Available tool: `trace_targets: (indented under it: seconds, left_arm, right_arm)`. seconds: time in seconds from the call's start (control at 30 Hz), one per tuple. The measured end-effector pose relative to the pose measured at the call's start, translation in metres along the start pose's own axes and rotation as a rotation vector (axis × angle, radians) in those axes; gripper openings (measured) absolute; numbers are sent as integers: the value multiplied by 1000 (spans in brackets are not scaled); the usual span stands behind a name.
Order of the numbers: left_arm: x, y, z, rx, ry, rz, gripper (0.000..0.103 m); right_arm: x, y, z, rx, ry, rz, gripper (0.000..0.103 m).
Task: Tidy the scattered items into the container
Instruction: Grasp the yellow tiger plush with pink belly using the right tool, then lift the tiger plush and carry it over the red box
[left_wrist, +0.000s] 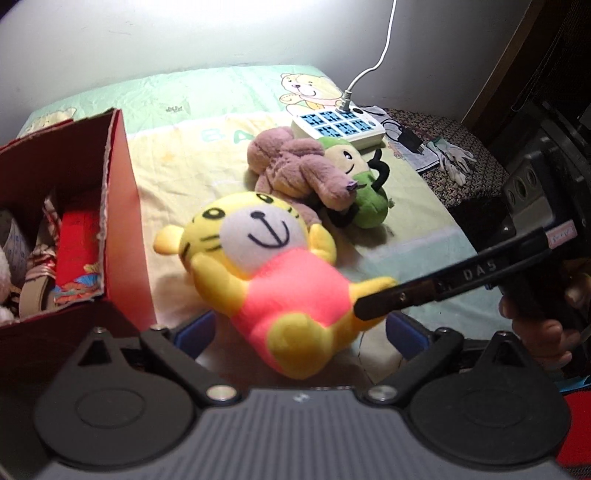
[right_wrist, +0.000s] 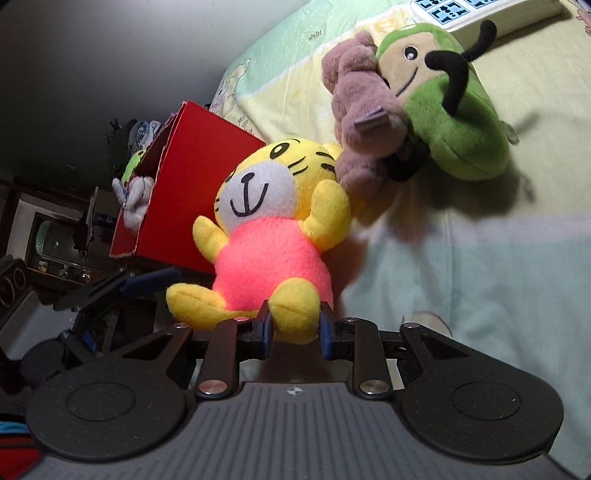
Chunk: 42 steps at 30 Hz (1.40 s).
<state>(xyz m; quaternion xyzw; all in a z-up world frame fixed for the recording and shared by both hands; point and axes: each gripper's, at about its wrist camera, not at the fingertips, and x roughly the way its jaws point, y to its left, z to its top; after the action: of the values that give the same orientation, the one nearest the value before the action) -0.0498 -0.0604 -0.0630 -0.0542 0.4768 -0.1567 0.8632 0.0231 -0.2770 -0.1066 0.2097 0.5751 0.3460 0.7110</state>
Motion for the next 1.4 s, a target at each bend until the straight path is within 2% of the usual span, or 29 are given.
trace_targets:
  seconds: [0.13,0.2,0.33,0.53,0.57,0.67,0.7,0.83,1.0,1.13,1.17,1.2,1.23,1.33,1.4]
  left_arm:
    - [8,12,-8,-59,36,-33,99]
    - [16,18,-13,-93,55,-51,99]
    - [33,24,-21,-139,83,-36,99]
    - [44,32,-22,-214,105,-46,98]
    - [45,33,-21,-223,110,-54,98]
    - [51,31,-17,-236,117,-71,97]
    - [53,30,-16,-237,116,-68,93]
    - [56,33,-11,-258,111,-55,88]
    - [60,32,-9,-254,117,-49,86]
    - [64,24,-5,-215,121,-36,86]
    - [64,20,-4,-196,119,-29,86]
    - [64,15,-3,-173,115,-25,86]
    - [63,9,-1,-141,111,-19,86]
    - [62,-4,2,-68,98,-14,86]
    - [60,-8,5,-53,89,-38,87]
  right_arm:
    - [-1,4,-21,-19,64,3,28]
    - [-2,4,-24,-22,68,-31,36]
    - [-5,-5,-21,67,-6,-6,38]
    - [-8,-19,-17,136,-77,-46,40]
    - [-9,-21,-16,149,-84,-43,45]
    - [1,-23,-7,152,-78,-35,48]
    - [4,-25,-3,153,-80,-38,48]
    - [21,-32,9,196,-59,1,52]
    - [31,-36,11,210,-32,51,53]
    - [34,-50,7,297,-12,112,53]
    - [34,-51,6,300,-4,128,48]
    - [33,-51,4,301,7,159,39]
    - [31,-50,2,307,10,188,39]
    - [18,-48,-4,282,-20,164,38]
    - [6,-47,-9,291,-52,167,37]
